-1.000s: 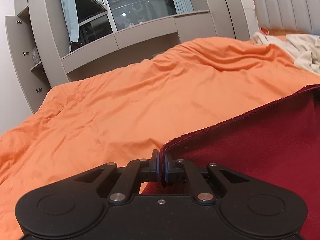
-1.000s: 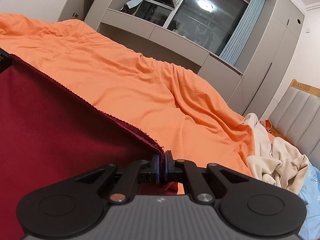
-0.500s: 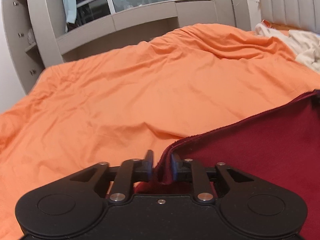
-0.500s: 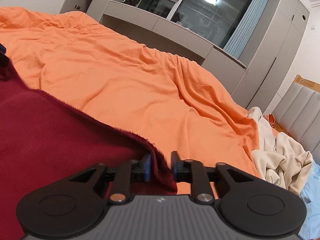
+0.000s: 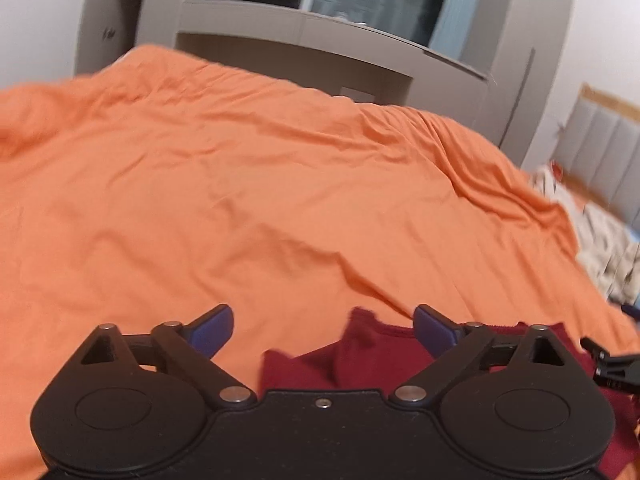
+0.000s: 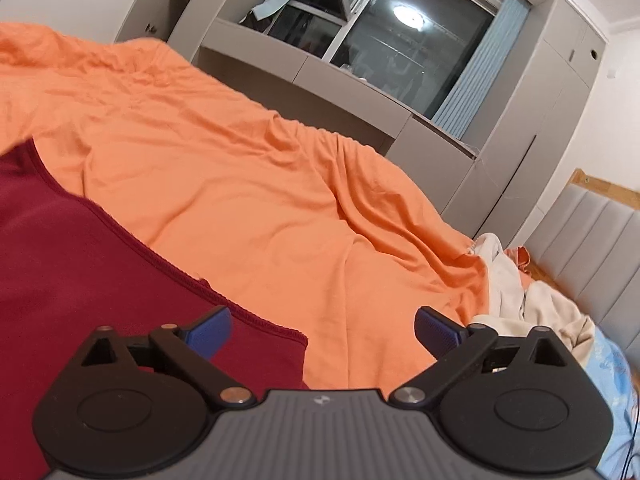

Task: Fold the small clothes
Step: 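Open both grippers and release the hem onto the collar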

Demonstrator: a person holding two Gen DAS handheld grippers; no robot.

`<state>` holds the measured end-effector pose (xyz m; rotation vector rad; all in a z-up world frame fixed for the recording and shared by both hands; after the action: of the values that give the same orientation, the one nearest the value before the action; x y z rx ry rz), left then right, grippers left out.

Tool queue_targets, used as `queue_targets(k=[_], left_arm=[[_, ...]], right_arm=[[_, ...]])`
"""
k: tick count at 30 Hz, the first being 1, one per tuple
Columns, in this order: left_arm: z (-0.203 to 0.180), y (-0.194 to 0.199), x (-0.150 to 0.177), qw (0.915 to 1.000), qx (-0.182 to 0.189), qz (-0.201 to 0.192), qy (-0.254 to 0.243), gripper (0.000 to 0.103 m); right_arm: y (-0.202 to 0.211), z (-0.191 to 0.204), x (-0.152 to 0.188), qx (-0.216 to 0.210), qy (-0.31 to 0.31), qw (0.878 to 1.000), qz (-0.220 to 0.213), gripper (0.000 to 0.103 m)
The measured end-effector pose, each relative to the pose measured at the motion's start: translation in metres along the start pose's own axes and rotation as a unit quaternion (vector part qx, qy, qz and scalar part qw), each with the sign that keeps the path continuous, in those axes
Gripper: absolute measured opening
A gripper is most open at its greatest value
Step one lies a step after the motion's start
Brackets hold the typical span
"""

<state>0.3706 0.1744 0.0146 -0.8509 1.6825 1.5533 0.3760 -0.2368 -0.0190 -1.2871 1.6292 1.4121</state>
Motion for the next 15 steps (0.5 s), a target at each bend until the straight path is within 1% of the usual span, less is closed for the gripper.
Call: queue_targets(k=[3,6,9,12,15], left_arm=[[0.027,-0.001,0.016,0.9988,0.024,0.010,0.041,0.097],[0.043,-0.008,0.032,0.9955,0.053,0.027,0.074,0.097],[0.045,-0.014,0.041,0.9909,0.095,0.040,0.087,0.097],[0.038,-0.016,0.046,0.9857,0.136,0.052,0.084,0.097],[0.033,-0.019,0.050,0.9766,0.181,0.071,0.092,0.097]], right_arm=[[0.016,-0.002,-0.005,-0.030,-0.039,0.999,0.001,0.102],[0.030,0.002,-0.011,-0.061,-0.072,0.996,-0.001,0.103],[0.044,0.008,-0.011,-0.083,-0.088,0.993,0.000,0.103],[0.059,0.015,-0.007,-0.095,-0.094,0.991,0.001,0.103],[0.073,0.022,-0.003,-0.109,-0.098,0.989,0.004,0.103]])
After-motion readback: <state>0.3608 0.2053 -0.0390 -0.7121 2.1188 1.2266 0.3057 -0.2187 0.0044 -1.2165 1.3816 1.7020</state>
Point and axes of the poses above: each gripper's, at about its wrist camera, not at the fingertips, and y roughly against the way its jaws point, z to its left, x to its underside, the point moved 3 cm from there along -y, roughly the way its jaws point, and after that the axes turned 14 degrees about -y, right-handed, at the moved point
